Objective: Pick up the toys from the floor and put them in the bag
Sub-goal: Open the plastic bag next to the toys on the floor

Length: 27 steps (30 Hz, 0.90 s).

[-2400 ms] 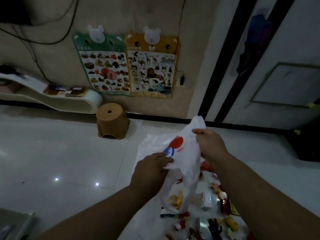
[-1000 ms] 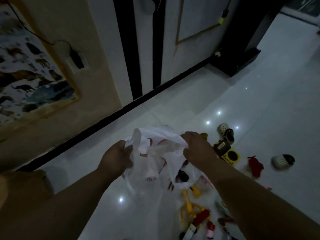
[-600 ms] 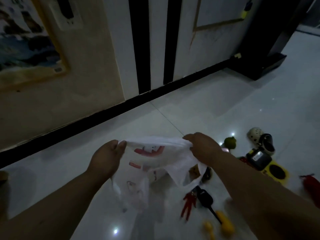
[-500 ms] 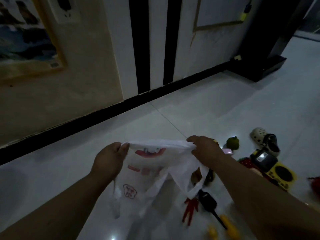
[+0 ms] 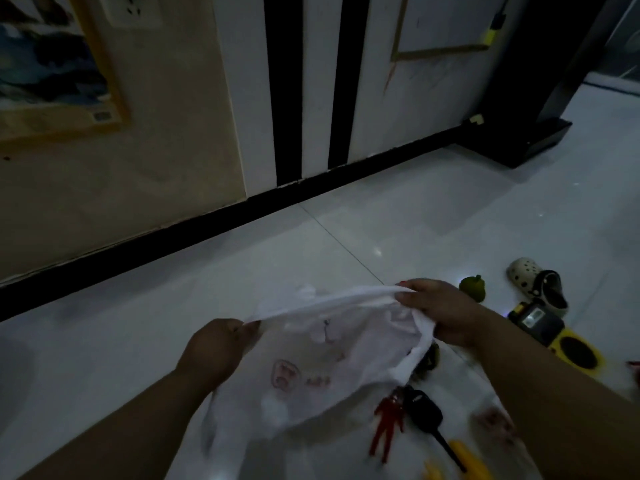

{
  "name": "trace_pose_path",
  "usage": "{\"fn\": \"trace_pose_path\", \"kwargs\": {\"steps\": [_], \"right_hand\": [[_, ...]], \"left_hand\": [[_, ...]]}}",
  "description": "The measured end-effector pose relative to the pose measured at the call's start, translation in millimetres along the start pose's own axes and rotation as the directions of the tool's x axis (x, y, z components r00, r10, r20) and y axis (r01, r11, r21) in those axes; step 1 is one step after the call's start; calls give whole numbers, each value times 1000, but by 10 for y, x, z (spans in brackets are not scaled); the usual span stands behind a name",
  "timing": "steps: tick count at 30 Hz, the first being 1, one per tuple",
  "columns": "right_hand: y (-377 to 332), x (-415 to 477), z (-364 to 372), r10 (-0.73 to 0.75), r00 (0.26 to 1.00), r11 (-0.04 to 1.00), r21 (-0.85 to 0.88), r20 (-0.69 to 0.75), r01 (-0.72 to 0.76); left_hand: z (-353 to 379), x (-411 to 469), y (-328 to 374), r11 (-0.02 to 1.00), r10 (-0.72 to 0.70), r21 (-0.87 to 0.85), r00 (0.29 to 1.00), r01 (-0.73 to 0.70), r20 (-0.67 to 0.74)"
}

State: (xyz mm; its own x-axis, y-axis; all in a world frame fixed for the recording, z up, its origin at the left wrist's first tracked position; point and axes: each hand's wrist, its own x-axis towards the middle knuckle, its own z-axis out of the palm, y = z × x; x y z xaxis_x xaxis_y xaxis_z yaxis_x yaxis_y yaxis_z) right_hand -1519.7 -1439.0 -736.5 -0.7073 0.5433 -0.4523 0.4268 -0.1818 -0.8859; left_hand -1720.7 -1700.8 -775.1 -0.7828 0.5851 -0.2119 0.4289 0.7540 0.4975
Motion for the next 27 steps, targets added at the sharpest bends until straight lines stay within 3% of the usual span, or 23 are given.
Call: {"fn": "trace_pose_path", "kwargs": {"steps": [2,5,7,9,11,13,14,17,24,27], "right_hand": [[-27,-29,45,13,1000,983,180,18,-16],[-44,-63,118,1,996,984,176,-87,15],[-32,-71,146,-7,990,981,190,-138,34],[-18,-63,170,-35,977,993,101,-209,57],[-44,-88,212,-150,964,974,-202,-219,105],[-82,-148,226,-289,944,885,-420,-159,201],[-84,-177,214,-361,928,804,-535,-93,259],[-93,-257,218,-456,885,450,-833,96,323],[-20,-370,403,-341,940,116,-992,5,47],[72,-350,377,-314,949,6,-999,-38,-39]], "left_hand": [[-13,-26,-22,998,-40,-51,999,41,14],[-46,-91,-38,996,-49,-65,995,55,84],[-81,-155,-39,972,-62,-215,983,98,170],[-137,-226,-2,879,-78,-437,963,188,257],[-202,-283,32,715,-125,-633,945,296,302],[-256,-308,13,558,-125,-749,928,358,350],[-277,-309,-10,525,-111,-764,920,374,375],[-375,-357,-54,471,-32,-776,887,419,460],[-428,-375,-67,389,121,-843,887,371,446],[-495,-409,-90,261,216,-870,853,418,475]]}}
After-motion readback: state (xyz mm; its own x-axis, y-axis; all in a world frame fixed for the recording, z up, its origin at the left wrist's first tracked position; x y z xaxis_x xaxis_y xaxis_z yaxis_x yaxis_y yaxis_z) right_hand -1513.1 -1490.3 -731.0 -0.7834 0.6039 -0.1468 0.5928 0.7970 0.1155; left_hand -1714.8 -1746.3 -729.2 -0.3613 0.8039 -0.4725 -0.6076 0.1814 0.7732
